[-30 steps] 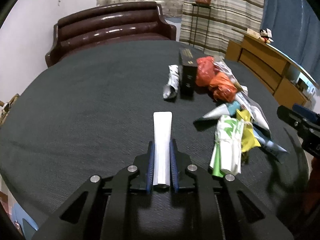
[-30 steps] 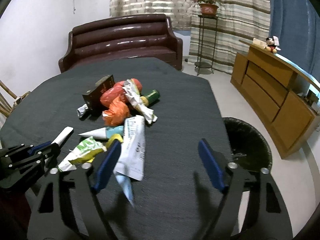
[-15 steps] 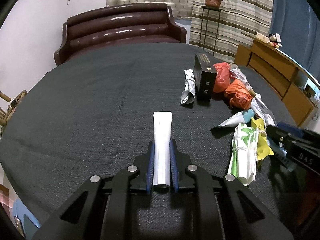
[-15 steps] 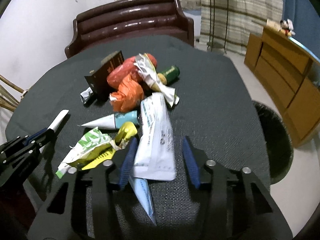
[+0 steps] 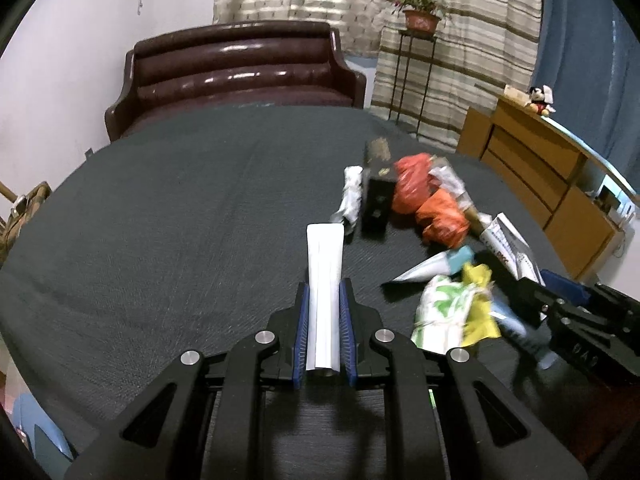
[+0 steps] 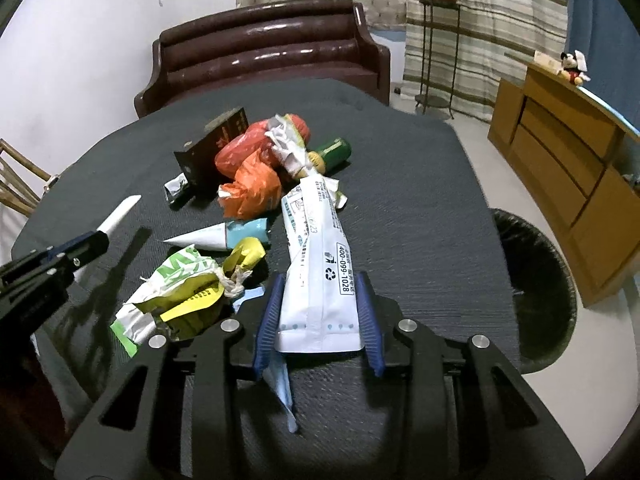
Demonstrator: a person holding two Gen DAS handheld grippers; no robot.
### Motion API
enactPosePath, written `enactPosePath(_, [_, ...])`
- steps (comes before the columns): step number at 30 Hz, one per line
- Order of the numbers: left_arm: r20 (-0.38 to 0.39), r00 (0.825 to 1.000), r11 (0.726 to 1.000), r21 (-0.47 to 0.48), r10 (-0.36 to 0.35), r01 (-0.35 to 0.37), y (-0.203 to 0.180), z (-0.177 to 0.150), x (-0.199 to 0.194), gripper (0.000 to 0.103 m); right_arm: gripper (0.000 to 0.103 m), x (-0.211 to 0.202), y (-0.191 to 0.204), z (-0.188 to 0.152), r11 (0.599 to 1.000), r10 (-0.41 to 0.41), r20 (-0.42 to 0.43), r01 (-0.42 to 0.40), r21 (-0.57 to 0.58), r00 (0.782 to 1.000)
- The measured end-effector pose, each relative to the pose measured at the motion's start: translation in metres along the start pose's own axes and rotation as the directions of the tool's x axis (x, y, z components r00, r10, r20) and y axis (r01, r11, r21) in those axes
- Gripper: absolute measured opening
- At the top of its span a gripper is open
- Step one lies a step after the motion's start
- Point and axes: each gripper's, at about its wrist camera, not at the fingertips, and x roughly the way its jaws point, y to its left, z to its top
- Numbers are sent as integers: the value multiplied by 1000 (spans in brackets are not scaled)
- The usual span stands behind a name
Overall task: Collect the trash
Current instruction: 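Carry both items over the black bin and open both grippers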
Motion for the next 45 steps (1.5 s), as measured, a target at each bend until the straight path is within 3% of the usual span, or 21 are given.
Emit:
enactPosePath(6, [50, 998, 999, 29, -46, 44, -25, 14, -11, 16, 35, -21, -28, 5, 999, -47, 51, 46, 24, 998])
enactPosePath(14, [77, 988, 987, 106, -134, 125, -88, 31, -5, 16, 35, -45, -90, 12, 986, -148, 104, 138, 98, 983])
enactPosePath(25, [76, 967, 946, 236, -244, 221, -186, 40, 15, 16, 36, -50, -168, 9, 958, -235, 112, 211, 192, 965])
enactPosePath(33, [45, 971, 941, 259, -235, 216, -230, 42, 42, 16, 36, -45, -204, 5, 942, -264, 111, 231, 242, 958])
enactPosePath(45, [3, 980, 943, 272, -199, 191, -258, 39, 67, 17, 36, -26, -234, 5, 932, -269, 103, 232, 279, 958])
